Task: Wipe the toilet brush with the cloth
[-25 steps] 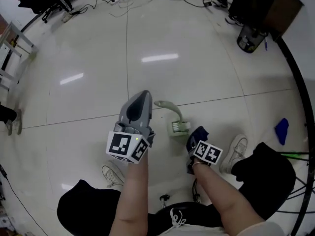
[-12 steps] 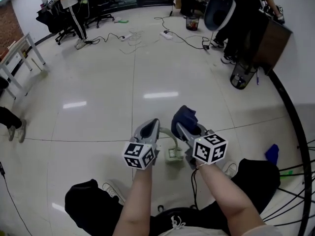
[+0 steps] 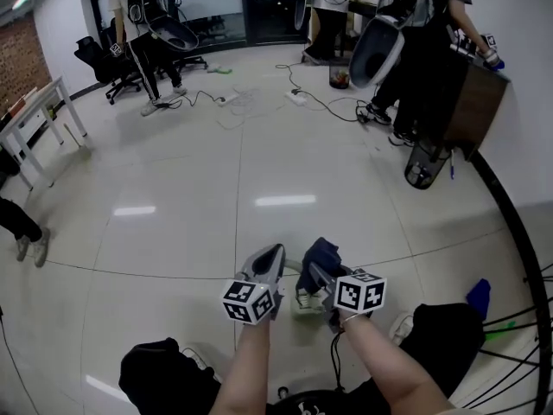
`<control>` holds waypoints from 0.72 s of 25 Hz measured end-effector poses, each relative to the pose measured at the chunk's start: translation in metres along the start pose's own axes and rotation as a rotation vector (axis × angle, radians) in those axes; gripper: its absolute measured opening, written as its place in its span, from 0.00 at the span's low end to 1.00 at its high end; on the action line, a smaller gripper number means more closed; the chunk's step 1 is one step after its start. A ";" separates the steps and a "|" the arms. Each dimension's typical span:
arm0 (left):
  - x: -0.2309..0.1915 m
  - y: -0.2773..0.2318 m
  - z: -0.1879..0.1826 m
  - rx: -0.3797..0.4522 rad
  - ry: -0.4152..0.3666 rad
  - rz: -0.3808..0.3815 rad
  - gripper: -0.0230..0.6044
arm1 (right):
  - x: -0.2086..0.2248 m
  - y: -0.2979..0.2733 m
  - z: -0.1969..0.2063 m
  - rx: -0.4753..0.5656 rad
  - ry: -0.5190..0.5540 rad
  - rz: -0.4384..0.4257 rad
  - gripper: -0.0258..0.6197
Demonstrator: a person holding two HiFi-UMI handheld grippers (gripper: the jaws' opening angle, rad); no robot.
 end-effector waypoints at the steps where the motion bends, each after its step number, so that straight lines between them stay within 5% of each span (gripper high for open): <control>1: -0.001 0.000 0.000 0.004 -0.001 -0.003 0.05 | 0.008 0.000 0.007 -0.020 -0.007 0.021 0.13; 18: 0.005 -0.001 -0.003 -0.012 -0.057 -0.004 0.05 | 0.103 -0.023 0.150 -0.353 -0.090 0.265 0.13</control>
Point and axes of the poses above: the fingertips, and each gripper's own axes: y backward along the fingers, x to its right, z out of its underside, the point moved 7 cm from there along y, backward along the fingers, and after that the axes turned 5 degrees about x, right-handed, at the moved point
